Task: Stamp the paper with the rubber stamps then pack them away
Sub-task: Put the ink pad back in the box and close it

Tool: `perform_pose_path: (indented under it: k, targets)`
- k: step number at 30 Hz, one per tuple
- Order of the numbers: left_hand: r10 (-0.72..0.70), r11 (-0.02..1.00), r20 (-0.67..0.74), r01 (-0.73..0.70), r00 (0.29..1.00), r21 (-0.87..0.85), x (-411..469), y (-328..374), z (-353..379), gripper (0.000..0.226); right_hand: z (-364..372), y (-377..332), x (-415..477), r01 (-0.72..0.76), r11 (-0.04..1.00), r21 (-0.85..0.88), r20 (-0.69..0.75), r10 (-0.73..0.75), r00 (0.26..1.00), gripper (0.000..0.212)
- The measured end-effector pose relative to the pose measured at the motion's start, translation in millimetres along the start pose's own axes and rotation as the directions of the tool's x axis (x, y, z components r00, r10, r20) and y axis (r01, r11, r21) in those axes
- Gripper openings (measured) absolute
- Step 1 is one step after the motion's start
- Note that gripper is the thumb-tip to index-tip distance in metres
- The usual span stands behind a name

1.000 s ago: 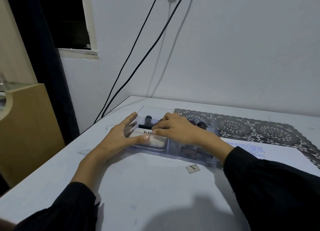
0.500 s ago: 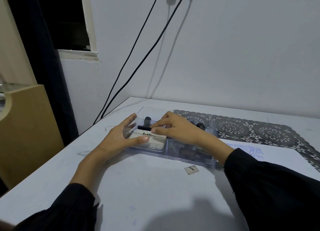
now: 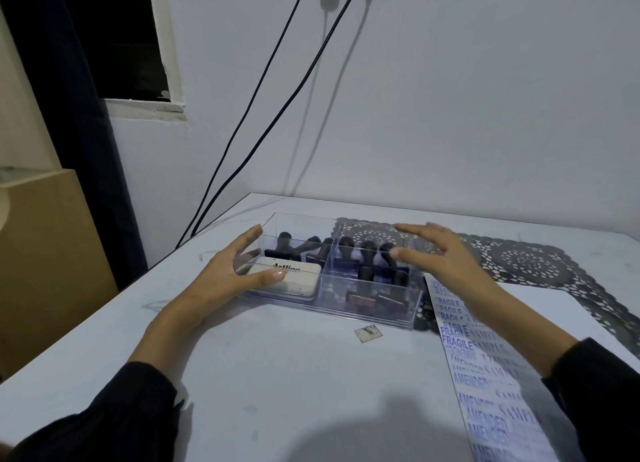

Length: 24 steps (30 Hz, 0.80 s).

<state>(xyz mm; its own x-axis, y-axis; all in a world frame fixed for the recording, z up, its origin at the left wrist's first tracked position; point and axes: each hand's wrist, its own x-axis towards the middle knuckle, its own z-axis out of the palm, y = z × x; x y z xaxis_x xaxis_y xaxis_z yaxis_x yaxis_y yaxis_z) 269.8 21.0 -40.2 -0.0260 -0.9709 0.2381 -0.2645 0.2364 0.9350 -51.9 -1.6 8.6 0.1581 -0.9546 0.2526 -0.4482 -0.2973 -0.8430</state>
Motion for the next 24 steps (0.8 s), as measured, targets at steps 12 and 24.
perform_pose_path:
  k: [12, 24]
  targets:
    - [-0.052, 0.989, -0.007, 0.051, 0.999, -0.137, -0.9, 3.9, 4.0, 0.100, 26.5, 13.7, -11.9, -0.097, 0.981, 0.169, 0.097, 0.081, 0.992, 0.070]
    - [-0.005, 0.991, -0.081, -0.006, 0.997, -0.134, -24.6, 38.8, 2.2, 0.104, 27.6, -9.2, -28.6, -0.057, 0.933, 0.354, -0.025, 0.070, 0.997, 0.057]
